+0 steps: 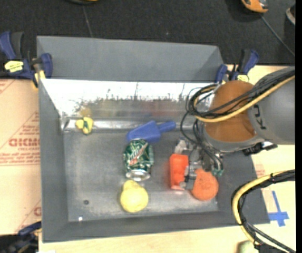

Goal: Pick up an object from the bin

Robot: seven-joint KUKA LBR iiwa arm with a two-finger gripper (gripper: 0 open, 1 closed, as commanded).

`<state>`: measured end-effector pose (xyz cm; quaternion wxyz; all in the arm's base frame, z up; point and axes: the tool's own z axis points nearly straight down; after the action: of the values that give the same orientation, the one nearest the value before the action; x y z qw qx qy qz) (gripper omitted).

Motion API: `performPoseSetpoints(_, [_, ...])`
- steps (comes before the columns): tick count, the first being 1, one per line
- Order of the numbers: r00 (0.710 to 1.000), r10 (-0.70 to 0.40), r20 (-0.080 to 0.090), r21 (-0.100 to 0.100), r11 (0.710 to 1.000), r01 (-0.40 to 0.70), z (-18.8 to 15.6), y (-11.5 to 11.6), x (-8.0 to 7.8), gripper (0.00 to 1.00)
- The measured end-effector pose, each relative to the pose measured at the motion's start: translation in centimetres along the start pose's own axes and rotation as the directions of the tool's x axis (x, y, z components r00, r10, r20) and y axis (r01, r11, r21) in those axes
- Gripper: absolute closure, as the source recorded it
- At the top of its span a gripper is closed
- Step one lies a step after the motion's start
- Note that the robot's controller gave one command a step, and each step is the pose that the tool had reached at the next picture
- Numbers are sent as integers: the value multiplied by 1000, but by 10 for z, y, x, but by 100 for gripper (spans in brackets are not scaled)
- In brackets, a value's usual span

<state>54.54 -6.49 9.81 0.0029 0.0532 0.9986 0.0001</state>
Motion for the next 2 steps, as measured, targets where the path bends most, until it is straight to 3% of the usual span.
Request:
performPoseSetpoints(1, [1000,6,5,0,1000,-6,5,0,2,0])
performPoseSetpoints(2, [1000,19,-1,0,1000,-19,-63,12,17,0])
